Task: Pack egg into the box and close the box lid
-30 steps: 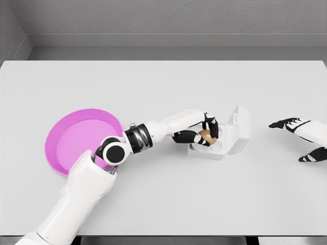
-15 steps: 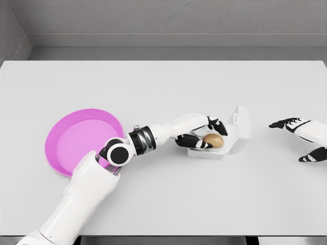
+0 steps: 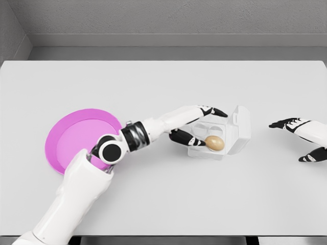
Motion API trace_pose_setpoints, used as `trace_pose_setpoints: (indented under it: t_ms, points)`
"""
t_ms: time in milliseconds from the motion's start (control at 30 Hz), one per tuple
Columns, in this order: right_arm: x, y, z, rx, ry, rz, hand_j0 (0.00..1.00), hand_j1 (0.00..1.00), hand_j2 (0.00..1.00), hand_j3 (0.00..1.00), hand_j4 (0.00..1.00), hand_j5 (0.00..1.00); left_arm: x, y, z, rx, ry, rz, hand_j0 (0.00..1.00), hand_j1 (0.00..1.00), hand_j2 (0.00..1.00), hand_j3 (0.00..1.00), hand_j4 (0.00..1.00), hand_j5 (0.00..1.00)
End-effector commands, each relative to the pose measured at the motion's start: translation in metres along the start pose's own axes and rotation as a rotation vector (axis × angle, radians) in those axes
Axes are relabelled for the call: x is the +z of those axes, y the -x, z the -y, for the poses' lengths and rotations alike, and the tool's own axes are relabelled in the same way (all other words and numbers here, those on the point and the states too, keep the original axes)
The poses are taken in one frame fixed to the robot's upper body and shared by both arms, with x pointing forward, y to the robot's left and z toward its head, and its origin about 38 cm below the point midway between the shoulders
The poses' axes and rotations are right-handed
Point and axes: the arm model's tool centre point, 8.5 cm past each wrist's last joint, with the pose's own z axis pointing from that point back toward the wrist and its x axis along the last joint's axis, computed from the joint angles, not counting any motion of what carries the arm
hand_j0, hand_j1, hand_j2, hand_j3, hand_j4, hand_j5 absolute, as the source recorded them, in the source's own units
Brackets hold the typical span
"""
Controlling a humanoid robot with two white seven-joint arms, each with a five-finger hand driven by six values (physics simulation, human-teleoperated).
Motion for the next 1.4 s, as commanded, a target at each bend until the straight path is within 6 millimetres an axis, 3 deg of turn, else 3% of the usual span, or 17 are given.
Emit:
trace_pose_setpoints:
  t_ms: [0, 67, 133, 233, 300, 333, 400, 433, 533, 600, 733, 933, 1367]
  points:
    - [0.000, 0.000, 0.001, -0.005, 0.004, 0.000, 1.00, 1.00, 1.00, 1.00, 1.00, 1.00, 0.002, -0.001, -0.003, 0.000, -0.008, 0.001, 0.90, 0.90, 0.90, 0.90, 0.90, 0.90]
    - [0.001, 0.000, 0.000, -0.005, 0.002, -0.001, 1.00, 1.00, 1.00, 1.00, 1.00, 1.00, 0.016, -0.002, -0.017, -0.032, -0.031, -0.003, 0.94, 0.94, 0.94, 0.94, 0.94, 0.94]
    - [0.001, 0.000, 0.000, -0.005, 0.002, -0.001, 1.00, 1.00, 1.00, 1.00, 1.00, 1.00, 0.040, -0.012, -0.046, -0.100, -0.089, 0.008, 1.00, 1.00, 1.00, 1.00, 1.00, 1.00]
    - [0.001, 0.000, 0.001, -0.004, 0.003, 0.001, 1.00, 1.00, 1.00, 1.00, 1.00, 1.00, 0.099, -0.032, -0.089, -0.161, -0.175, 0.067, 1.00, 1.00, 1.00, 1.00, 1.00, 1.00]
    - [0.000, 0.000, 0.001, -0.005, 0.005, 0.002, 1.00, 1.00, 1.00, 1.00, 1.00, 1.00, 0.140, -0.032, -0.112, -0.201, -0.211, 0.126, 1.00, 1.00, 1.00, 1.00, 1.00, 1.00]
    - [0.000, -0.001, 0.002, -0.004, 0.007, 0.003, 1.00, 1.00, 1.00, 1.00, 1.00, 1.00, 0.170, -0.033, -0.123, -0.237, -0.212, 0.165, 1.00, 1.00, 1.00, 1.00, 1.00, 1.00]
    - [0.000, -0.001, 0.002, -0.004, 0.009, 0.004, 1.00, 1.00, 1.00, 1.00, 1.00, 1.00, 0.214, -0.035, -0.129, -0.267, -0.239, 0.223, 1.00, 1.00, 1.00, 1.00, 1.00, 1.00]
    - [-0.001, -0.001, 0.002, -0.003, 0.009, 0.005, 1.00, 1.00, 1.00, 1.00, 1.00, 1.00, 0.233, -0.033, -0.135, -0.254, -0.261, 0.199, 1.00, 1.00, 1.00, 1.00, 1.00, 1.00]
    - [-0.006, -0.016, 0.008, 0.026, 0.012, 0.049, 1.00, 1.00, 1.00, 1.00, 1.00, 1.00, 0.291, -0.016, -0.127, -0.201, -0.373, 0.078, 1.00, 1.00, 1.00, 1.00, 1.00, 1.00]
    - [-0.008, -0.021, 0.009, 0.034, 0.013, 0.064, 1.00, 1.00, 1.00, 1.00, 1.00, 1.00, 0.310, -0.008, -0.132, -0.201, -0.414, 0.025, 1.00, 1.00, 1.00, 1.00, 1.00, 1.00]
    - [-0.011, -0.031, 0.012, 0.051, 0.015, 0.094, 1.00, 1.00, 1.00, 1.00, 1.00, 1.00, 0.322, 0.008, -0.133, -0.182, -0.422, -0.035, 1.00, 1.00, 1.00, 1.00, 1.00, 1.00]
    - [-0.015, -0.044, 0.016, 0.072, 0.022, 0.129, 1.00, 1.00, 1.00, 1.00, 1.00, 1.00, 0.310, 0.012, -0.119, -0.161, -0.370, -0.032, 1.00, 1.00, 1.00, 1.00, 1.00, 1.00]
    - [-0.017, -0.058, 0.022, 0.101, 0.026, 0.170, 1.00, 1.00, 1.00, 1.00, 1.00, 1.00, 0.308, 0.015, -0.114, -0.165, -0.357, -0.047, 1.00, 1.00, 1.00, 1.00, 1.00, 1.00]
